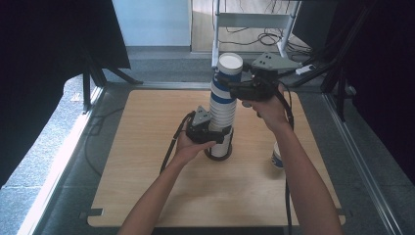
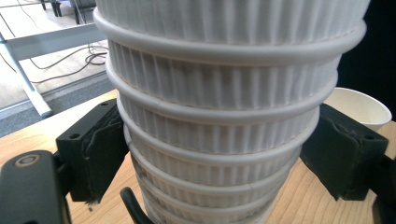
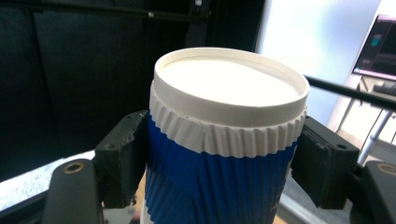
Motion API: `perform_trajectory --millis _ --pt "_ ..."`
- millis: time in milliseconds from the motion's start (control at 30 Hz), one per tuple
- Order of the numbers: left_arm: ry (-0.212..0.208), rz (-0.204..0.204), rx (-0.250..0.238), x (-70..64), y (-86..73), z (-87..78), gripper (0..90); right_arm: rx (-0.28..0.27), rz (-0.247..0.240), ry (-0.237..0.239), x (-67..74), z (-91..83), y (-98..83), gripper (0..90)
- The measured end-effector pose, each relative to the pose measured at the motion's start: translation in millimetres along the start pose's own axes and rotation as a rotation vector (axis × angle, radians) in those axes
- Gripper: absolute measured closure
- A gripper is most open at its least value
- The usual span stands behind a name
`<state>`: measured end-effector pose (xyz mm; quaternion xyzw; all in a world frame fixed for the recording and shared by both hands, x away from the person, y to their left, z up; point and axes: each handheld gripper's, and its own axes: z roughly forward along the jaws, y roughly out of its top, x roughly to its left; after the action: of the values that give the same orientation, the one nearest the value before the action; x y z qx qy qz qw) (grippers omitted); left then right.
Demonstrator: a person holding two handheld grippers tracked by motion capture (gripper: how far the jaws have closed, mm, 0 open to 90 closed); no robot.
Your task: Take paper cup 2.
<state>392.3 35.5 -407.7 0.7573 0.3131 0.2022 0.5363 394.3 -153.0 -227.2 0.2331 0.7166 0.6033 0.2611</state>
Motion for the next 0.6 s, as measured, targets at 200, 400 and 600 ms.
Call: perform_trajectory --millis 200,400,600 --pt "0.001 0.01 0.009 -0.2 0.4 -0.4 12.8 -0.055 -0.017 -0.016 1.9 -17.1 17.3 26.5" --pt "-0.003 -0.001 0.011 2.2 0.2 -1.6 12.7 -0.107 -0.016 -0.016 0.5 -38.3 30.5 26.5" --pt "-0.01 -0.002 0.012 1.1 0.4 -5.3 11.2 -0.122 -0.034 -0.002 5.6 -60.7 25.5 26.5"
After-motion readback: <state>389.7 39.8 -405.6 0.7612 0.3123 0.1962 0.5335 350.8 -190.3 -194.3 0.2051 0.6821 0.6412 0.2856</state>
